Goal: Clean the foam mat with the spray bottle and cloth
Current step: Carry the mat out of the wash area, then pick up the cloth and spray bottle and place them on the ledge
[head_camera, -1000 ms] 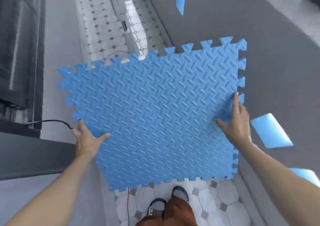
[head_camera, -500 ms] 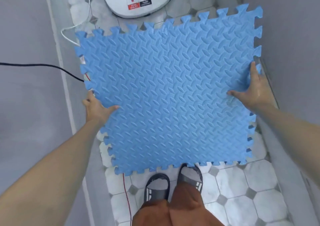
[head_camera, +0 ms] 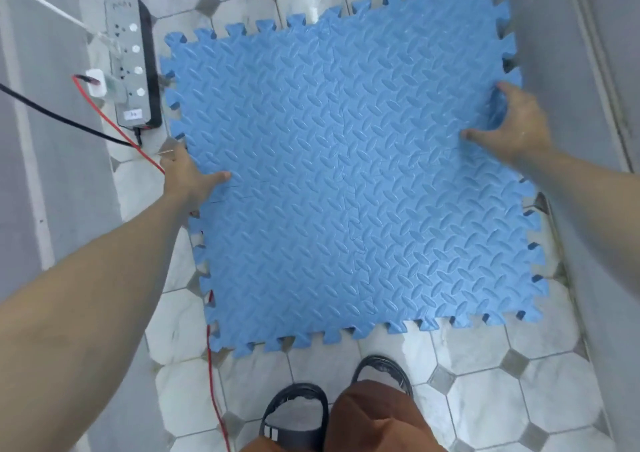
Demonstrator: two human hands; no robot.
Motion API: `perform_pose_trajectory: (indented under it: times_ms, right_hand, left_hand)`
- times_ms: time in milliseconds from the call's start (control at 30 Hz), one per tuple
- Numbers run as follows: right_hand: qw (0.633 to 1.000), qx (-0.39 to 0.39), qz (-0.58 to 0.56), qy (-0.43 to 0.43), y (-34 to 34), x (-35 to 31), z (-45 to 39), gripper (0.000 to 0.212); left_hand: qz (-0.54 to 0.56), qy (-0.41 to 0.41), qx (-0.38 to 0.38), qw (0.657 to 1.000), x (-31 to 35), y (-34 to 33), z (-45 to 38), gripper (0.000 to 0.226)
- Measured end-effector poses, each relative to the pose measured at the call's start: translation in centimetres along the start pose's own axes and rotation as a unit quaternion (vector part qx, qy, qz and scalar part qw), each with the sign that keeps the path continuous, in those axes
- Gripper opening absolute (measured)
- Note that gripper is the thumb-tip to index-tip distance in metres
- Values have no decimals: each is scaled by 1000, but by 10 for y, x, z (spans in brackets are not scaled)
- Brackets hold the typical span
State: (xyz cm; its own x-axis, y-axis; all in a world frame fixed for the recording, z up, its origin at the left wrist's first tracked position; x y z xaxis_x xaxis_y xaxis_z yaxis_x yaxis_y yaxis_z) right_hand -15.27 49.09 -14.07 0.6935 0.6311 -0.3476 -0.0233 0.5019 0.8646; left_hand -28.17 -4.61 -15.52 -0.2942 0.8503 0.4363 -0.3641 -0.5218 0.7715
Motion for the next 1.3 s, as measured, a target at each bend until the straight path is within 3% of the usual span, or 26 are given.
perform_pose_trajectory:
  times_ms: [233, 467, 667, 900, 967, 1133, 1300]
  right_hand:
    - [974, -154, 165, 27, -68, 1, 8, 119]
    - [964, -170, 204, 35, -30, -31, 129, 84]
    - [963, -224, 139, -54, 53, -38, 252, 77]
    - [967, -226, 35, -108, 152, -47, 347, 71]
    - [963, -206, -45, -168, 177, -38, 368, 64]
    - [897, -190, -213, -337, 205, 16, 450, 46]
    - [796, -130, -309, -505, 211, 83, 590, 38]
  left_hand:
    - [-85, -22, 35, 996, -2, -20, 6, 92]
    - [-187, -119, -46, 974, 65, -12, 113, 73]
    - [-212, -174, -133, 952, 136, 38, 230, 70]
    - [-239, -203, -130, 940, 211, 129, 290, 69]
    - [-242, -235, -129, 933, 230, 142, 302, 66]
    - [-317, -305, -174, 881, 251, 134, 332, 62]
    - [-389, -319, -275, 819, 264, 116, 383, 52]
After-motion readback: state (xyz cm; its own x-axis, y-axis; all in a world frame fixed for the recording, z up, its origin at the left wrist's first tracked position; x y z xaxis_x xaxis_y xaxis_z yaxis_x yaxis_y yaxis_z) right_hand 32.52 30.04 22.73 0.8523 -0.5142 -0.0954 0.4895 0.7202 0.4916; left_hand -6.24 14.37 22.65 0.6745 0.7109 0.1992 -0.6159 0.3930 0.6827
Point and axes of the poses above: each hand's wrist, its own z-axis away from the middle knuckle, its own y-axis out of the back of the hand, x = y × z, the point moved 9 cm from there along -z, towards the middle knuckle, and after that the axes turned 6 degrees about -y, right-handed, at the moved point
